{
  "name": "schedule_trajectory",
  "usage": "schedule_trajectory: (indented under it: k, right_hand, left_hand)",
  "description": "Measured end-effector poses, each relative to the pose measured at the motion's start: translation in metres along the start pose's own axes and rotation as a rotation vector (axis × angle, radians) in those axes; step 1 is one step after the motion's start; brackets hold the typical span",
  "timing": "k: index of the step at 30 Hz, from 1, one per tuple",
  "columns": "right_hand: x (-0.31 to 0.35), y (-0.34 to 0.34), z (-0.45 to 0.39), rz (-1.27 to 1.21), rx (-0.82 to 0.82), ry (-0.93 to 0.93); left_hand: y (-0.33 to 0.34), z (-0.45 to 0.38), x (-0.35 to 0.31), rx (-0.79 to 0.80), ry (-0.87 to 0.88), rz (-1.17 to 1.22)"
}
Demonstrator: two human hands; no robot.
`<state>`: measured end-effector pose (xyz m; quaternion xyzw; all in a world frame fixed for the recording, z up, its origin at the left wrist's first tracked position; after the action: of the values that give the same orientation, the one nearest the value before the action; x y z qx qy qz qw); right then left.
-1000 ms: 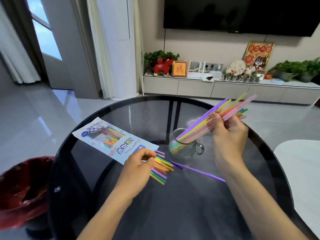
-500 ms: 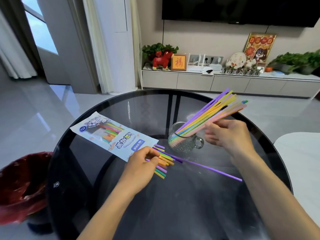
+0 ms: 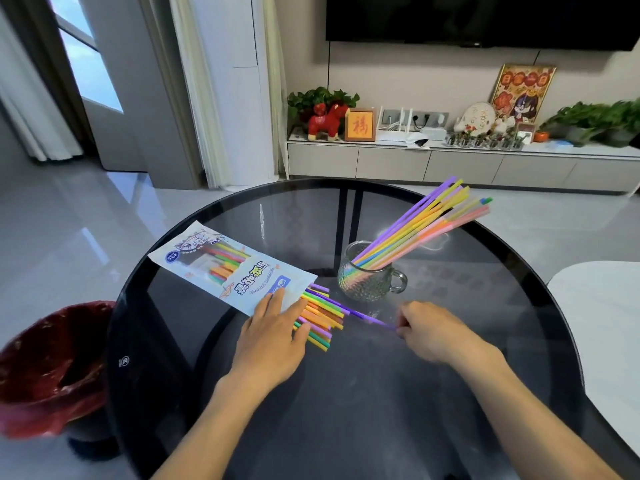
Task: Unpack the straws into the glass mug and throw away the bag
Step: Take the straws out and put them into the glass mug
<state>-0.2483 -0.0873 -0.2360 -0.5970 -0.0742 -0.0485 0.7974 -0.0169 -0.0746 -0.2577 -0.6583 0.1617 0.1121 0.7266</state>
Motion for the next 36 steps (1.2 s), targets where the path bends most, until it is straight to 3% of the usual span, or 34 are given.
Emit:
schedule_trajectory:
  k: [10,16,27,32,36]
  right_hand:
    - [-0.019,-0.055,0.025,-0.191,-0.019,-0.023]
    - [0.005,-0.033,0.019,-0.278,-0.021,-0.12]
    - [0.055,-0.019,0.01,-0.362,-0.522,-0.223]
    - [0.071,0.011,0.002,-0.085,-0.263,-0.117]
    - [0.073,0.021,-0.001,-0.091,-0.248,-0.038]
  left_hand:
    - [-0.001,-0.001,0.002,-0.015,-0.014,-0.016]
    - [0.002,-0.002,-0.003,-0.075,0.015,-0.026]
    - [-0.013,0.023,-0.039,-0.166,0.289,-0.085]
    - [-0.004,0.027,-0.042,-0.105,0.308,-0.149]
    - [0.001,0.026,-0.038,-0.076,0.291,-0.168]
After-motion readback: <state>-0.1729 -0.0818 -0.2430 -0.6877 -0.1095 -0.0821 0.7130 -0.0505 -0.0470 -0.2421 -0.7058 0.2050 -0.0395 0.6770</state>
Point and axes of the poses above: each hand's wrist, its own z-axis away from the middle knuckle, its own y-axis out of the palm, x = y × z, the point moved 5 cm from there along -z, towards the middle knuckle, and after that the axes turned 1 degree about -y, right-handed, at the moved point
